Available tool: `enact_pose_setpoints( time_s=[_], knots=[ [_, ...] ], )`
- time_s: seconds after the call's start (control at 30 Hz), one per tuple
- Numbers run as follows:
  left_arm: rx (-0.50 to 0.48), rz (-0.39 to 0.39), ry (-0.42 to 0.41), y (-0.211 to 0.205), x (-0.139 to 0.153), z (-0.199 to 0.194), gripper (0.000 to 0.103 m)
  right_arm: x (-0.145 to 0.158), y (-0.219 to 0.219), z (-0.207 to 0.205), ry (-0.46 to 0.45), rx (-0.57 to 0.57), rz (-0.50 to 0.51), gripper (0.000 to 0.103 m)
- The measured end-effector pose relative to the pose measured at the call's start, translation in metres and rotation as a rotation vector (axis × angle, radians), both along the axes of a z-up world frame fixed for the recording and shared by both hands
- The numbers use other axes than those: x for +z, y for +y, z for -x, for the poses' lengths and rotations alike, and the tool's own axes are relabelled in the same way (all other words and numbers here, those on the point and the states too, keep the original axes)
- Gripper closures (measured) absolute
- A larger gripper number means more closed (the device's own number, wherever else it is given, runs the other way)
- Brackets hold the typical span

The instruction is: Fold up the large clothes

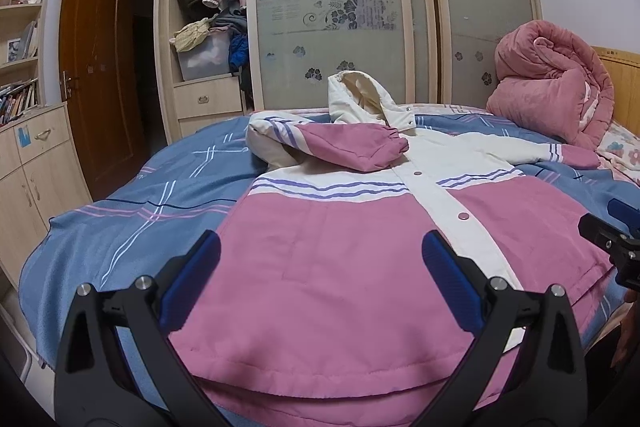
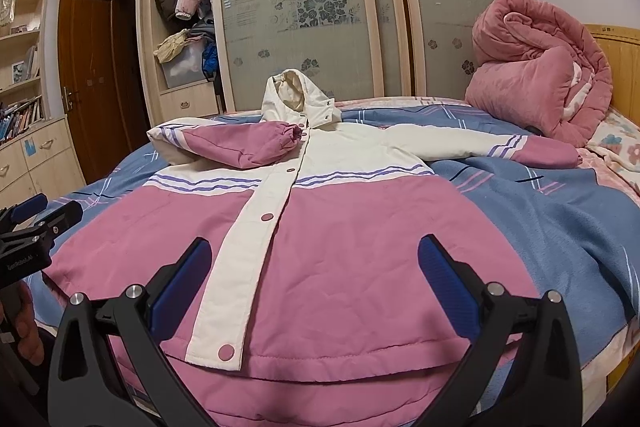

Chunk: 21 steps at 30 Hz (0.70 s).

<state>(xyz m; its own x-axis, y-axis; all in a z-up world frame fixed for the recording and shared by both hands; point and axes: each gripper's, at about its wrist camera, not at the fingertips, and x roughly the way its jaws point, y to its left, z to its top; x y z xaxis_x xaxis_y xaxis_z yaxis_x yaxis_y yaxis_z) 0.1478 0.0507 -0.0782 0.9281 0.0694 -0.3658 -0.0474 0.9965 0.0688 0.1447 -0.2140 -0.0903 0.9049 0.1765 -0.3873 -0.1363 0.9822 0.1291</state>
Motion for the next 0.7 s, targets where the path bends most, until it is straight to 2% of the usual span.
enact_pose_setpoints(
  time_s=[0.1,0.23,0.33,0.47,0.53,0.6,0.7],
  knots=[
    [-0.007,0.001,0.013,-0.001,-0.001,-0.001,0.002,-0.001,0.000,-0.001,0.001,-0.005,-0.003,0.001],
    [-0.020,0.042,0.041,0.002,0.008,-0.004,0.002,-0.003,-0.001,-0.004,0.005,-0.011,-0.008,0.001],
    [-0.050,0.075,0.036,0.001,0.032,-0.008,0.002,-0.004,-0.004,-0.008,0.009,-0.016,-0.035,0.001],
    [-0.092,0.021,0.010,-0.017,0.071,-0.029,0.002,-0.004,-0.008,-0.009,0.010,-0.025,-0.064,0.001],
    [-0.135,0.036,-0.024,-0.025,0.087,-0.041,0.002,-0.005,-0.010,-0.010,0.013,-0.031,-0.070,0.001],
    [-0.151,0.047,-0.046,-0.028,0.090,-0.051,0.002,-0.005,-0.012,-0.010,0.012,-0.039,-0.074,0.001],
    [-0.136,0.069,-0.010,-0.027,0.068,-0.067,0.002,-0.006,-0.013,-0.009,0.015,-0.051,-0.078,0.001]
  ],
)
